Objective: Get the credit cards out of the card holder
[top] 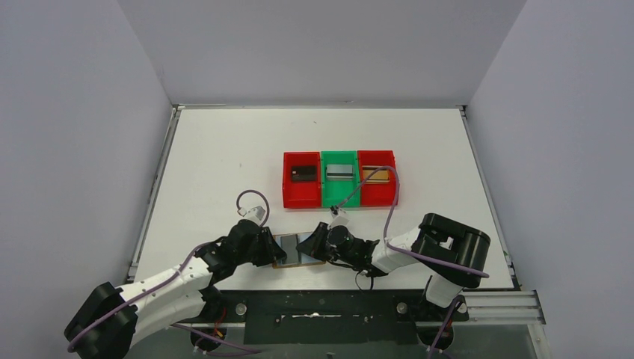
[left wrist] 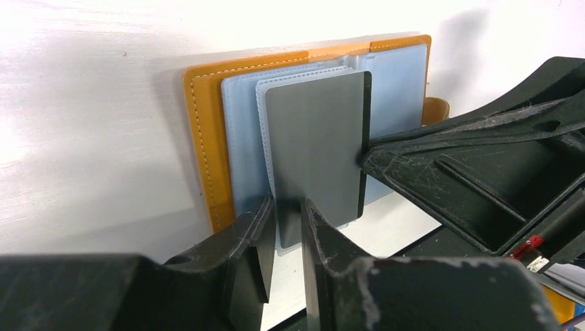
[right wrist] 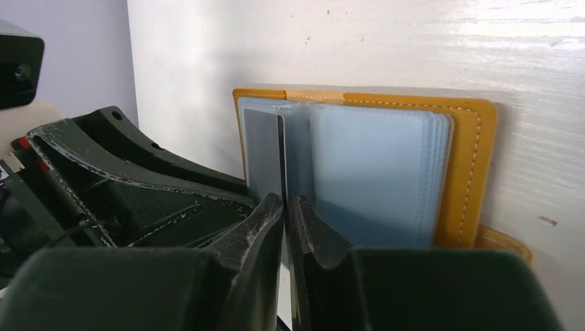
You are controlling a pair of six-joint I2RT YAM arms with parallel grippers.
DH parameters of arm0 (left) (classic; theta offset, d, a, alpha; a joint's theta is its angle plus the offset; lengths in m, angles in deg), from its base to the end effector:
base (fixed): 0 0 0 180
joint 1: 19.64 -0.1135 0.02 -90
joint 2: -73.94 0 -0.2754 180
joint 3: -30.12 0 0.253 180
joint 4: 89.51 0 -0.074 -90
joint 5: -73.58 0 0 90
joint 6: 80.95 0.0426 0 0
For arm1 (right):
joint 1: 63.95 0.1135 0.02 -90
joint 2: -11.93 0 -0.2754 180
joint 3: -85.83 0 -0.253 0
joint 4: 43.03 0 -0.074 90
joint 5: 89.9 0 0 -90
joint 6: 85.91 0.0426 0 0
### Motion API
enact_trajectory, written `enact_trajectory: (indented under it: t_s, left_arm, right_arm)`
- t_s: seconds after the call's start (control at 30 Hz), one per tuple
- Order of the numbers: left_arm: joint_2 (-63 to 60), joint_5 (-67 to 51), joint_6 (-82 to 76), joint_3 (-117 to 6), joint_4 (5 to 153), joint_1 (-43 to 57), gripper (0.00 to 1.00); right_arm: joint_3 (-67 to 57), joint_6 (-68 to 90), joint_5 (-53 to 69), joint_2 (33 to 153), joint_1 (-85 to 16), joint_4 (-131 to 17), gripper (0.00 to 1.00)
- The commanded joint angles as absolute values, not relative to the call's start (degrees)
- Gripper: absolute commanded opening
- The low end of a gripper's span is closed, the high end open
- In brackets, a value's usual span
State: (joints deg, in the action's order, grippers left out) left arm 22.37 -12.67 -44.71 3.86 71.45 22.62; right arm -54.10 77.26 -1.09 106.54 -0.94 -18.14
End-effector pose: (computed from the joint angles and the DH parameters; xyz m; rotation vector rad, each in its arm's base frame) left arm 0.1172 -0.1102 0.1396 -0.2184 2.5160 -0.8452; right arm 0.1325 0.2582 0.1243 0.2290 2.4110 1.2970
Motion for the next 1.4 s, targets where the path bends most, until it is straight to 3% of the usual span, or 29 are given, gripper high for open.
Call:
enact_trajectory:
  t_s: [0.0,0.43,0.73,1.0,1.37]
  left_arm:
    - [23.43,-12.49,-43.87,1.93,71.77,22.64,0.23]
    - [27.28,-13.94,-43.64,-0.22,68.23,22.64,0.45]
    - [27.19,-12.05,-42.62,-0.38,69.96,22.64,0.47]
    - [23.66,-10.04,-39.40,-1.91,72.54,22.64,0.45]
    - [12.05,-15.70,-36.71,-7.04,69.15,22.67,0.48]
  right_arm:
    - [-53.93,78.43,-0.19,105.91,-0.88,-11.35,0.08]
    - [-59.16,85.70,-0.89,106.65,-2.97,-5.45,0.05]
    - [-61.80,89.64,1.21,112.85,-3.92,6.02,0.05]
    - [-60.46,87.89,-1.01,110.00,-3.77,-2.72,0.09]
    - [-60.98,88.05,-1.66,109.39,-3.77,-8.17,0.11]
